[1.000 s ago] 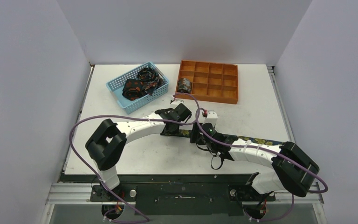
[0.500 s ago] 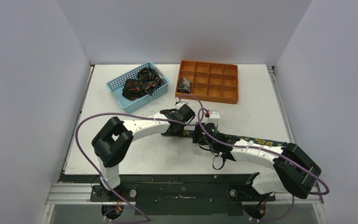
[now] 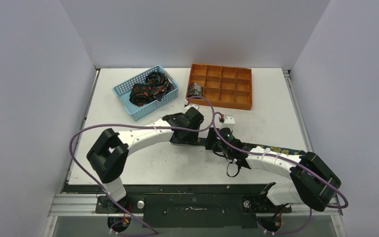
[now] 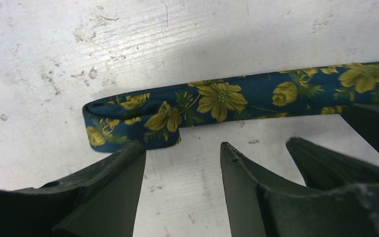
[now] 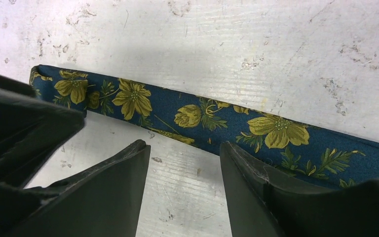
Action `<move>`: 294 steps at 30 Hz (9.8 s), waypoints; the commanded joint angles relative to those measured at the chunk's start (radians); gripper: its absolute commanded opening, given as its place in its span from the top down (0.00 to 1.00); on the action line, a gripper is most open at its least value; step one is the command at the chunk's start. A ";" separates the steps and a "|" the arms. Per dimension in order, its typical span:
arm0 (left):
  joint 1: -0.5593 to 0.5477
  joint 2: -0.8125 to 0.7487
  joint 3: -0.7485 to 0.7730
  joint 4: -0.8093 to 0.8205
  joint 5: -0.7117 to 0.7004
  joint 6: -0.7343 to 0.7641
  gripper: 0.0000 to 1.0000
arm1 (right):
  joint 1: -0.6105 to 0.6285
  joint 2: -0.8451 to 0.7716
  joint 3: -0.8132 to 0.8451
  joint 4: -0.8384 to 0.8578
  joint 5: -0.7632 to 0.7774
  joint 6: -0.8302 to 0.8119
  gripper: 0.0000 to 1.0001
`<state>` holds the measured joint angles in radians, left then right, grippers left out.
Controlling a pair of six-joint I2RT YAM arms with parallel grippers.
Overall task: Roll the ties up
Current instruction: Roll the tie at the center of the board.
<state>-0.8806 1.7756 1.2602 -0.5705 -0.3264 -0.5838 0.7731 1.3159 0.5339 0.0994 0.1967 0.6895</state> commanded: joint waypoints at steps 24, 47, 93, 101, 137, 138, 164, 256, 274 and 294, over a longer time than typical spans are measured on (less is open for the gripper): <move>0.692 -0.343 -0.469 0.666 0.929 -0.123 0.02 | -0.021 0.377 0.354 0.193 -0.432 0.042 0.72; 0.607 -0.126 -0.370 0.531 0.988 -0.005 0.28 | -0.063 0.469 0.292 0.183 -0.374 0.048 0.79; 0.610 0.036 -0.414 0.764 1.120 -0.162 1.00 | -0.054 0.502 0.254 0.254 -0.396 -0.015 0.81; 0.582 -0.126 -0.615 0.874 0.971 -0.268 1.00 | -0.005 0.527 0.306 0.222 -0.419 -0.047 0.81; 0.386 -0.461 -0.501 0.157 0.091 -0.053 1.00 | 0.072 0.283 0.241 0.097 -0.140 -0.081 0.77; 0.374 -0.447 -0.479 0.126 0.059 -0.044 1.00 | 0.072 0.266 0.226 0.094 -0.130 -0.080 0.77; 0.057 0.001 -0.036 -0.379 -0.563 -0.104 1.00 | 0.095 -0.125 -0.136 0.010 0.027 -0.009 0.81; 0.689 -0.738 -0.803 0.596 0.665 -0.276 0.33 | 0.083 0.491 0.454 0.086 -0.200 -0.068 0.72; 0.675 -0.763 -0.868 0.607 0.677 -0.281 0.39 | 0.066 0.464 0.437 0.055 -0.172 -0.086 0.72; 0.424 -0.860 -0.943 0.586 0.399 -0.330 0.63 | 0.049 0.691 0.891 -0.134 -0.226 -0.204 0.65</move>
<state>-0.4385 0.8970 0.3473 -0.0956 0.1154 -0.8768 0.8356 1.9099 1.3762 -0.0216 0.0330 0.5114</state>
